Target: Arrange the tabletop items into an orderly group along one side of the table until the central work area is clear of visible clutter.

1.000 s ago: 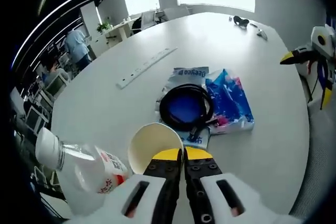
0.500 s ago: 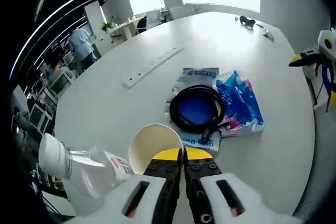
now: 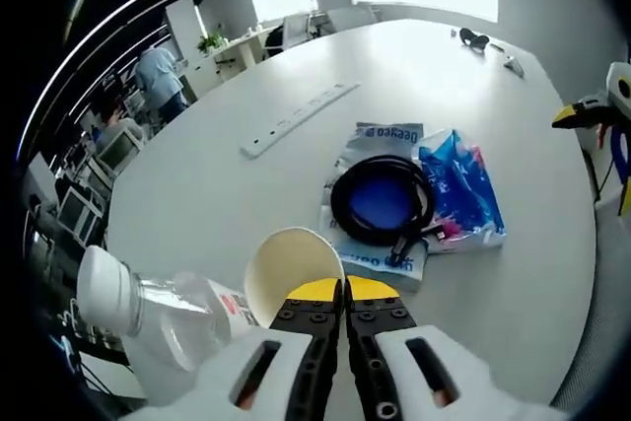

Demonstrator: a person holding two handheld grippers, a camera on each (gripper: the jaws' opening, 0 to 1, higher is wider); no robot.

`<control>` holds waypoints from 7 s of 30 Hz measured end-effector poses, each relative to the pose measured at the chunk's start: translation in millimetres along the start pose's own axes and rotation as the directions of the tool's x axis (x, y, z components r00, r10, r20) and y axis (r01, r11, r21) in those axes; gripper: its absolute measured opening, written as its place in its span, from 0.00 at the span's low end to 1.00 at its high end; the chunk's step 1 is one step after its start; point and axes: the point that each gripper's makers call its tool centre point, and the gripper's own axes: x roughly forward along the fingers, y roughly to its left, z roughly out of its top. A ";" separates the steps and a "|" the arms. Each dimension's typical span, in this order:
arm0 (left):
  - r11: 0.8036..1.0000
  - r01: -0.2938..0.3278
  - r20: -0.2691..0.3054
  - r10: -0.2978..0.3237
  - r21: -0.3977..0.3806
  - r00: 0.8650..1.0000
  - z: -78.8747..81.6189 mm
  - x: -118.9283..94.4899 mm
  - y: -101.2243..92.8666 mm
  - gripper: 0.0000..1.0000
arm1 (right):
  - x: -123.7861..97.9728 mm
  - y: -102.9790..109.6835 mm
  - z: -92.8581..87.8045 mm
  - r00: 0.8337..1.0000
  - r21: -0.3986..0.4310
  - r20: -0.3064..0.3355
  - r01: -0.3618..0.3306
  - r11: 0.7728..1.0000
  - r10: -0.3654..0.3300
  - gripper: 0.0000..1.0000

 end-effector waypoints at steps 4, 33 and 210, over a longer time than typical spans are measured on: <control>1.000 -0.004 -0.004 0.004 -0.004 1.000 -2.5 -1.9 3.9 0.00 | -1.3 -0.4 -0.4 1.000 0.004 0.001 0.003 1.000 -0.003 0.94; 0.998 0.000 0.003 0.000 0.057 1.000 4.5 4.2 -0.3 0.00 | -1.6 -0.3 -2.4 1.000 0.012 0.001 0.006 1.000 -0.006 0.94; 0.949 -0.166 0.035 0.182 -0.269 0.983 -70.7 -71.8 -67.7 0.54 | 170.6 -101.5 27.5 0.945 -0.278 -0.219 -0.299 0.913 0.243 0.49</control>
